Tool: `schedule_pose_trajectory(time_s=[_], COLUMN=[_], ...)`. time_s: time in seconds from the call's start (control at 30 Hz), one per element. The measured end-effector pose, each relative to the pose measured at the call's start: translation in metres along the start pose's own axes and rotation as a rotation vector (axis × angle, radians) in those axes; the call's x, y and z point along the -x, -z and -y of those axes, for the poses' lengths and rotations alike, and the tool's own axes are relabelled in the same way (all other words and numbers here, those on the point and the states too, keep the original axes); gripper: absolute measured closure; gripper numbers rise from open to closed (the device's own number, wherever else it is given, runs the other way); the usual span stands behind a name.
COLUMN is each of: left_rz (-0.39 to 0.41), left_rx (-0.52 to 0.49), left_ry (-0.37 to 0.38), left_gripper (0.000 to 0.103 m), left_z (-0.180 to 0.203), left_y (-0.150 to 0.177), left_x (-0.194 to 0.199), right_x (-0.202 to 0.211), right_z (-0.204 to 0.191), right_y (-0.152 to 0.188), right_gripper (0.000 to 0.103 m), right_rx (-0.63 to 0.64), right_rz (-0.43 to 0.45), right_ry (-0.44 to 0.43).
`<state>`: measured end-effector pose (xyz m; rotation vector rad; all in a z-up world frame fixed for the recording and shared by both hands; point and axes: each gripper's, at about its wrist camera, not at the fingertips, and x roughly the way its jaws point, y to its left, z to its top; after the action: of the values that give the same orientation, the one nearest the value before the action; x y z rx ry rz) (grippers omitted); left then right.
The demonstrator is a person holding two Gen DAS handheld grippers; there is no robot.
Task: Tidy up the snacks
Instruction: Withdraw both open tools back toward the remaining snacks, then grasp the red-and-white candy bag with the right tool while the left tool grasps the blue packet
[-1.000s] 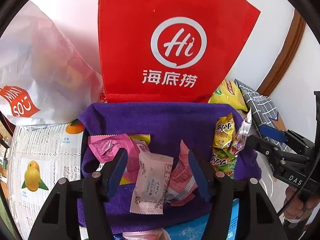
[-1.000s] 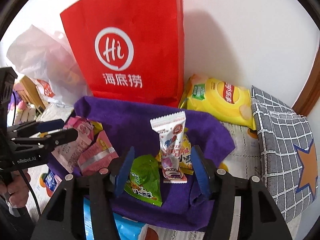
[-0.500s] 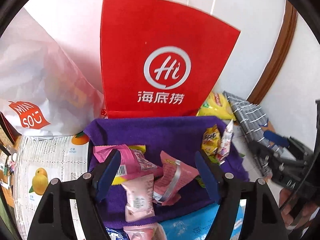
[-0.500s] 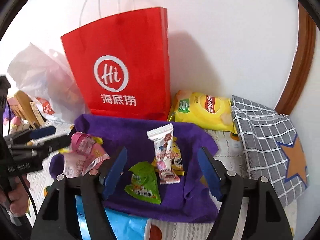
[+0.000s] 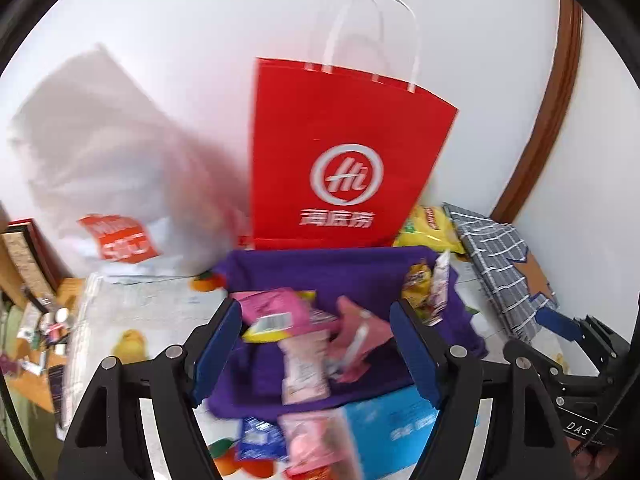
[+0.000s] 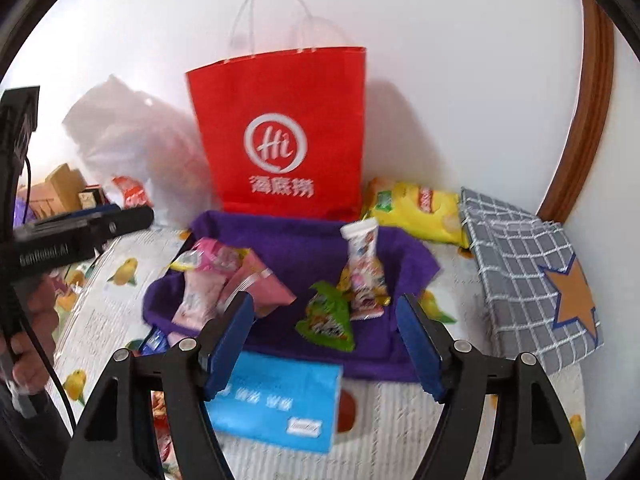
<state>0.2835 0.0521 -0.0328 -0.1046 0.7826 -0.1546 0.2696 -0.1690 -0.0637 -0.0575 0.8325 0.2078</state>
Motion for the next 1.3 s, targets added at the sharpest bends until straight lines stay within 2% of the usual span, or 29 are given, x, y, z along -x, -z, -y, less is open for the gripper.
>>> schedule_pose_trajectory(time_s=[0.17,0.23,0.53,0.63,0.73,0.9,1.07,1.17,1.3], left_rz=[-0.023,-0.045,-0.082,-0.083,-0.088,-0.104,-0.113,-0.122,-0.135], left_rx=[0.048,0.075,0.133,0.128,0.123,0.097,0.093,0.1,0.11], left_ry=[-0.054,-0.068,-0.083,-0.073,-0.079,-0.061,-0.048,-0.04,-0.049], left_gripper=[0.028,0.028,0.028,0.028,0.028,0.028,0.028,0.028,0.028], left_z=[-0.035,-0.048,-0.083,-0.085,-0.086,-0.085,-0.087,-0.089,-0.093], left_y=[0.029,0.043,0.084,0.094,0.104,0.118,0.129,0.135,0.142], left_x=[0.016,0.017,0.028,0.032,0.033,0.034,0.033,0.03,0.027], right_x=[-0.001,-0.004,-0.011,-0.014,-0.021,-0.035,-0.049,-0.057,-0.057], right_z=[-0.022,-0.034,-0.075,-0.086,-0.094,-0.109,-0.125,-0.128,-0.131], right_y=[0.023,0.035,0.083,0.099,0.116,0.138,0.152,0.159,0.164], right_gripper=[0.047,0.05,0.047,0.047,0.042,0.041,0.041,0.04,0.041], right_rx=[-0.006,-0.002,0.035,0.043,0.006,-0.031,-0.042,-0.042,-0.019], right_rz=[-0.033,-0.058,-0.121,-0.147,-0.18,-0.243,-0.287,-0.295,-0.233], right_ry=[-0.037,-0.045,-0.08,-0.072,-0.106,-0.144,-0.132,-0.113,-0.087])
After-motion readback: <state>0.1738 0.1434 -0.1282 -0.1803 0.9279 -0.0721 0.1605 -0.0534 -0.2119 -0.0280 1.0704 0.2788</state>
